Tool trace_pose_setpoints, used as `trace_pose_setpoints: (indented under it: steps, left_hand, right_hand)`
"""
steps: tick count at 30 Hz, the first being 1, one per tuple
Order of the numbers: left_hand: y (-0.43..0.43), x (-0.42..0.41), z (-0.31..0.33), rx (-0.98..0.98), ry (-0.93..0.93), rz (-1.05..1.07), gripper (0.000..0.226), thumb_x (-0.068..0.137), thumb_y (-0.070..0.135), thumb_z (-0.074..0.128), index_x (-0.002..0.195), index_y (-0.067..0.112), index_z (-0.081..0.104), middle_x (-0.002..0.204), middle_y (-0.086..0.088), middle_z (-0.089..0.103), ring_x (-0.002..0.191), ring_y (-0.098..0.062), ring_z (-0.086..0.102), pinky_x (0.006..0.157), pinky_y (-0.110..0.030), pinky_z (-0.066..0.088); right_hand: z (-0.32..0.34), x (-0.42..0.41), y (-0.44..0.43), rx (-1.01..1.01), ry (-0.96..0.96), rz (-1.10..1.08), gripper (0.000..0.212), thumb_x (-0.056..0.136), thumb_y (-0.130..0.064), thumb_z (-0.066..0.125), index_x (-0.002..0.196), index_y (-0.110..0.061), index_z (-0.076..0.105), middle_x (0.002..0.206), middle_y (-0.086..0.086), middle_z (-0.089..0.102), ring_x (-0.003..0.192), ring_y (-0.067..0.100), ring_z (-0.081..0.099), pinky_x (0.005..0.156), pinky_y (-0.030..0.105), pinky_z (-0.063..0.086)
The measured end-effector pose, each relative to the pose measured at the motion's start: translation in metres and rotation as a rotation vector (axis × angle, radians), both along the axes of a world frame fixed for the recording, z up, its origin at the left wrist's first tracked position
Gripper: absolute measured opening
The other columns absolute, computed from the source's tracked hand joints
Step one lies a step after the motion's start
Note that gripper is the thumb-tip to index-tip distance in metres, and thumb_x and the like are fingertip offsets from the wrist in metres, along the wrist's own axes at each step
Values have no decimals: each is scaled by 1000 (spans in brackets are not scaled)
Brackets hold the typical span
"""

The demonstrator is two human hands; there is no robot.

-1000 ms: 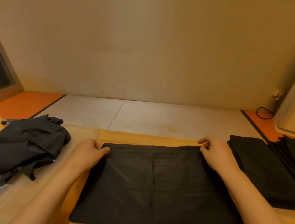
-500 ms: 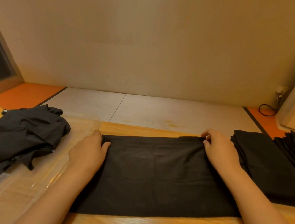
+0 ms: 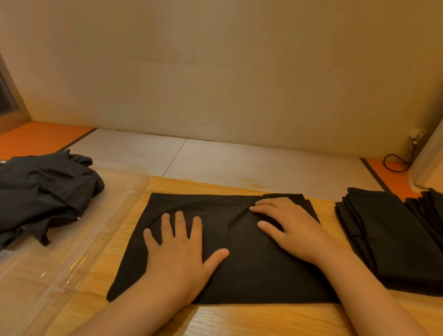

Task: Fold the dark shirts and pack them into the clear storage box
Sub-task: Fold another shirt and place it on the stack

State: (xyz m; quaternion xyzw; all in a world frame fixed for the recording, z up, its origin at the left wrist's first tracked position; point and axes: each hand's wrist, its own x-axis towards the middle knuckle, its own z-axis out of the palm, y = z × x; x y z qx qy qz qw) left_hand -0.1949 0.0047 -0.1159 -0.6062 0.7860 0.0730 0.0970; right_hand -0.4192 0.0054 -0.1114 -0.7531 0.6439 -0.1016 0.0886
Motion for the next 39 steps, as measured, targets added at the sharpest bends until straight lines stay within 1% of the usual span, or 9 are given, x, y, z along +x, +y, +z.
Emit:
trace_pose_setpoints:
  steps: [4,9,12,14,17,22,32,36,39]
  left_hand:
    - [-25,10,-5,-3,59,-128,89,82,78,7,152,28,-14,160,-4,-20,145,-24,-24,115,-55,-13]
    - [-52,45,6,-288,-13,-237,108,61,83,-26,153,29,-9,162,0,-12,146,-19,-19,118,-49,-11]
    - [-20,32,15,-304,81,-203,69,98,59,12,154,23,-5,162,-2,-11,148,-19,-14,120,-46,-5]
    - [19,16,16,-174,198,-219,68,100,53,23,154,21,-5,161,-1,-12,148,-17,-13,121,-42,-4]
    - [64,4,-1,-70,214,-259,78,96,62,18,152,19,-14,159,0,-21,145,-15,-22,121,-39,-7]
    - [59,35,-5,-75,145,-524,97,67,83,-12,149,31,-19,157,11,-25,139,-1,-30,116,-30,-17]
    - [107,63,4,0,313,-643,66,90,64,18,147,46,-10,151,33,-22,132,17,-29,112,-16,-19]
    - [117,77,12,49,268,-644,61,89,64,12,141,52,-16,143,42,-26,128,20,-33,107,-10,-23]
    - [120,70,21,46,328,-617,63,88,63,11,144,49,-15,143,41,-24,128,21,-29,109,-10,-20]
  right_hand:
    - [-6,9,11,108,103,-134,53,102,-49,21,152,-37,10,161,-13,5,147,6,-2,119,33,1]
    - [4,59,82,287,235,-357,70,96,-64,12,153,-28,-9,161,0,-11,148,22,-8,118,41,3]
    - [9,68,115,212,269,-260,78,86,-72,4,153,-32,-6,162,-2,-7,148,20,-8,118,37,0]
    - [10,57,122,131,207,-66,76,83,-71,3,151,-40,-4,160,-13,-12,145,8,-19,114,28,-12]
    - [6,45,129,158,140,73,67,83,-66,2,148,-47,-5,156,-23,-17,138,-4,-28,111,22,-19]
    - [2,73,168,212,77,-27,83,66,-68,-10,146,-45,-15,153,-18,-27,139,2,-30,114,28,-16]
    - [-1,54,199,207,74,-70,67,80,-67,1,144,-50,-14,151,-27,-25,135,-10,-30,115,26,-16]
    - [4,34,213,215,15,-90,71,77,-69,0,144,-50,-8,152,-30,-19,130,-18,-29,112,20,-20]
    - [21,36,194,109,-75,-29,57,94,-56,20,147,-46,2,153,-32,-11,132,-20,-24,112,16,-17]
